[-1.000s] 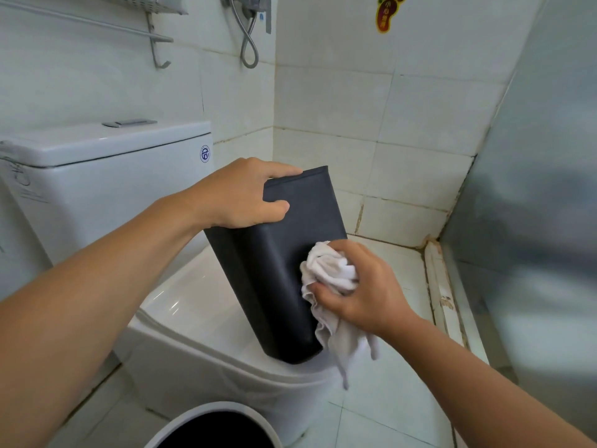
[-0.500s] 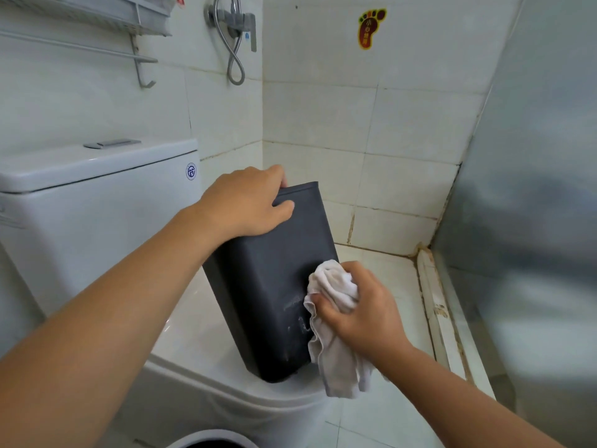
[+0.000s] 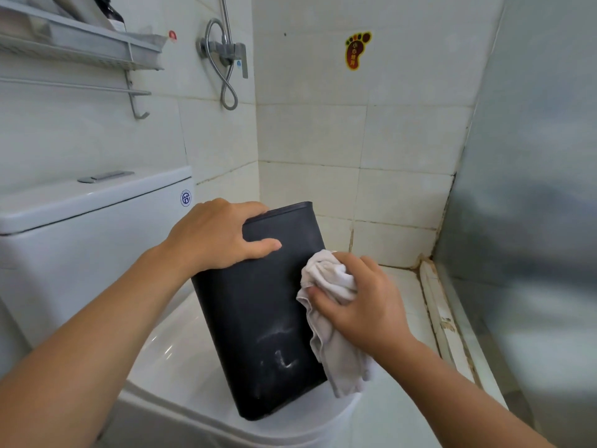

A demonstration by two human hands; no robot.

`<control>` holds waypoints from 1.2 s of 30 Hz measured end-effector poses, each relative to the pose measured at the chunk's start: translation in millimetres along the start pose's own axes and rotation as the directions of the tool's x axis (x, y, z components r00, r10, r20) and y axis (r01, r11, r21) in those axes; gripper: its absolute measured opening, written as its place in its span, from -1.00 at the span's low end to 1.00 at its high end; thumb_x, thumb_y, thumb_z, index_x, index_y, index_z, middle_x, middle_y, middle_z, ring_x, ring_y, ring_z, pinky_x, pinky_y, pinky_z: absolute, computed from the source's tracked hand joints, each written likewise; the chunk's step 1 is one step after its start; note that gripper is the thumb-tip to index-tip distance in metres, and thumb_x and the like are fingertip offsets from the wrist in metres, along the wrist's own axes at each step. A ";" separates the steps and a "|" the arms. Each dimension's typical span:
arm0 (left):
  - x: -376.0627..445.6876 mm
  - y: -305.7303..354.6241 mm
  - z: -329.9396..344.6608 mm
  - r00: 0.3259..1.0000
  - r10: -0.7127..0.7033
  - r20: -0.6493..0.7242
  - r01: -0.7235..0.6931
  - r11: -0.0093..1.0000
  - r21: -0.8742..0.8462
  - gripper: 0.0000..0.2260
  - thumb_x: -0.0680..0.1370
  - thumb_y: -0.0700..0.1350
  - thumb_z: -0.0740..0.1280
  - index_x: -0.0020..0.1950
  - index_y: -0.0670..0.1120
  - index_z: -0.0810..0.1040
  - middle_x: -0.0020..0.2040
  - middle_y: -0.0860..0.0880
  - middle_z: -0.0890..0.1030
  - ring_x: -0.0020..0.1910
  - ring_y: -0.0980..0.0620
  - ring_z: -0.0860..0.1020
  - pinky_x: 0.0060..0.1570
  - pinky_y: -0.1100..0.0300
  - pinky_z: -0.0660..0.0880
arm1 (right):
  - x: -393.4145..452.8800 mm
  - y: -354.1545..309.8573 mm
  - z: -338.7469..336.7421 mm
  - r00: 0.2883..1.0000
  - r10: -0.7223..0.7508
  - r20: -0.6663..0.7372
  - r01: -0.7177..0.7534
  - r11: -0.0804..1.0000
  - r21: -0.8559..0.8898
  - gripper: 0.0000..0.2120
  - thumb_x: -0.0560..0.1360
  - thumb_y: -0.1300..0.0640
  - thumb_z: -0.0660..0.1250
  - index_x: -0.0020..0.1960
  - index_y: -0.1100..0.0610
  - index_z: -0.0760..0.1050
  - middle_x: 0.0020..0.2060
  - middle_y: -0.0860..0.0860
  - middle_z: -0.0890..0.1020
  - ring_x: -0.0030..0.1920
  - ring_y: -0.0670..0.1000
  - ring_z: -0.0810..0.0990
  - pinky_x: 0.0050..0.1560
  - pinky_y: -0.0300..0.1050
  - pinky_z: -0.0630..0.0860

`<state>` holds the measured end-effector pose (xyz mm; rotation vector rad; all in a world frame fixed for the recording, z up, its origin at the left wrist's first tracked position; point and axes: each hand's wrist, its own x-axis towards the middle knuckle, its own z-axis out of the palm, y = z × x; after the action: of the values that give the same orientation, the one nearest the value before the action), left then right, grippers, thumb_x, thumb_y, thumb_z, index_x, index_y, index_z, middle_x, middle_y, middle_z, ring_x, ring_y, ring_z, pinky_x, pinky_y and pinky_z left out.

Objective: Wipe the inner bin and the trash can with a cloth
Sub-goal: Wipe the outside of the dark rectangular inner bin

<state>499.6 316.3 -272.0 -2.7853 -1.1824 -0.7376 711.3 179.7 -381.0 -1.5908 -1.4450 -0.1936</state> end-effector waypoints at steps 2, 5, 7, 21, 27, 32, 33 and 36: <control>-1.3 3.2 0.7 0.999 0.034 -0.025 -0.035 0.999 -0.014 -0.52 0.45 0.37 0.43 0.33 0.27 0.56 -0.27 0.34 0.48 -0.04 0.04 0.59 -0.02 0.12 0.50 | 13.6 -6.3 -5.9 0.999 0.004 -0.033 -0.002 0.999 0.033 -0.56 0.38 -0.36 0.44 0.18 -0.22 0.54 -0.12 -0.17 0.57 -0.13 -0.12 0.59 -0.11 0.02 0.60; -3.3 7.8 3.1 0.993 0.103 -0.056 -0.102 0.995 0.020 -0.34 0.33 0.53 0.30 0.36 0.29 0.55 -0.22 0.27 0.56 0.01 0.01 0.63 -0.03 0.16 0.44 | 38.1 -19.0 -19.8 0.996 0.018 -0.086 -0.013 0.998 0.059 -0.59 0.38 -0.37 0.44 0.13 -0.20 0.54 -0.12 -0.15 0.61 -0.10 -0.14 0.59 -0.10 0.01 0.60; -3.4 7.7 5.8 0.986 0.144 -0.078 -0.141 0.989 0.047 -0.23 0.25 0.58 0.15 0.36 0.29 0.55 -0.13 0.17 0.67 -0.01 0.01 0.64 -0.04 0.16 0.44 | 49.3 -25.0 -28.4 0.995 0.046 -0.085 -0.037 0.994 0.104 -0.62 0.41 -0.32 0.48 0.12 -0.18 0.54 -0.10 -0.14 0.64 -0.07 -0.14 0.62 -0.07 0.01 0.60; -17.0 -2.1 5.1 0.979 0.125 -0.158 -0.133 0.990 -0.042 -0.39 0.32 0.52 0.23 0.28 0.32 0.58 -0.22 0.39 0.57 -0.20 0.18 0.56 -0.09 0.23 0.45 | -2.6 -0.2 -39.4 0.996 -0.016 0.083 0.013 0.999 0.036 -0.66 0.37 -0.30 0.51 0.01 -0.17 0.52 -0.20 -0.20 0.61 -0.17 -0.14 0.60 -0.22 -0.16 0.54; -17.7 3.0 10.3 0.943 0.232 -0.237 -0.231 0.972 0.031 -0.43 0.37 0.48 0.26 0.23 0.21 0.64 -0.26 0.18 0.67 -0.26 0.04 0.65 -0.20 0.18 0.50 | 45.0 -37.7 -30.7 0.990 0.014 -0.143 0.000 0.995 0.096 -0.64 0.42 -0.29 0.49 0.09 -0.13 0.52 -0.10 -0.13 0.61 -0.10 -0.13 0.59 -0.11 -0.06 0.57; -14.4 -5.3 7.6 0.977 0.122 -0.173 -0.128 0.992 -0.022 -0.48 0.39 0.46 0.34 0.27 0.29 0.59 -0.24 0.33 0.59 -0.15 0.13 0.61 -0.11 0.23 0.43 | 21.0 -22.3 -28.4 0.997 0.066 0.042 -0.070 0.994 0.090 -0.69 0.42 -0.23 0.53 0.05 -0.16 0.51 -0.17 -0.15 0.63 -0.16 -0.14 0.61 -0.17 -0.05 0.59; -14.5 -9.0 7.1 0.984 0.091 -0.155 -0.098 0.994 -0.040 -0.47 0.38 0.47 0.33 0.28 0.31 0.57 -0.22 0.36 0.57 -0.12 0.15 0.60 -0.07 0.23 0.45 | 9.7 -15.2 -28.6 0.991 0.072 0.110 -0.081 0.994 0.073 -0.68 0.41 -0.23 0.54 0.04 -0.16 0.50 -0.19 -0.16 0.63 -0.19 -0.14 0.62 -0.19 -0.04 0.60; -17.1 -18.3 6.1 0.989 0.030 -0.147 -0.045 0.994 -0.102 -0.39 0.31 0.51 0.25 0.30 0.33 0.56 -0.09 0.35 0.65 -0.07 0.17 0.60 0.09 0.16 0.53 | -14.8 1.0 -31.0 0.974 0.088 0.207 -0.116 0.985 0.125 -0.68 0.39 -0.19 0.59 0.03 -0.15 0.54 -0.17 -0.18 0.67 -0.17 -0.11 0.66 -0.13 0.02 0.63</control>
<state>479.4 319.0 -287.7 -2.7702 -1.0936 -1.0081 722.0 147.7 -374.5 -1.6026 -1.4903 0.1272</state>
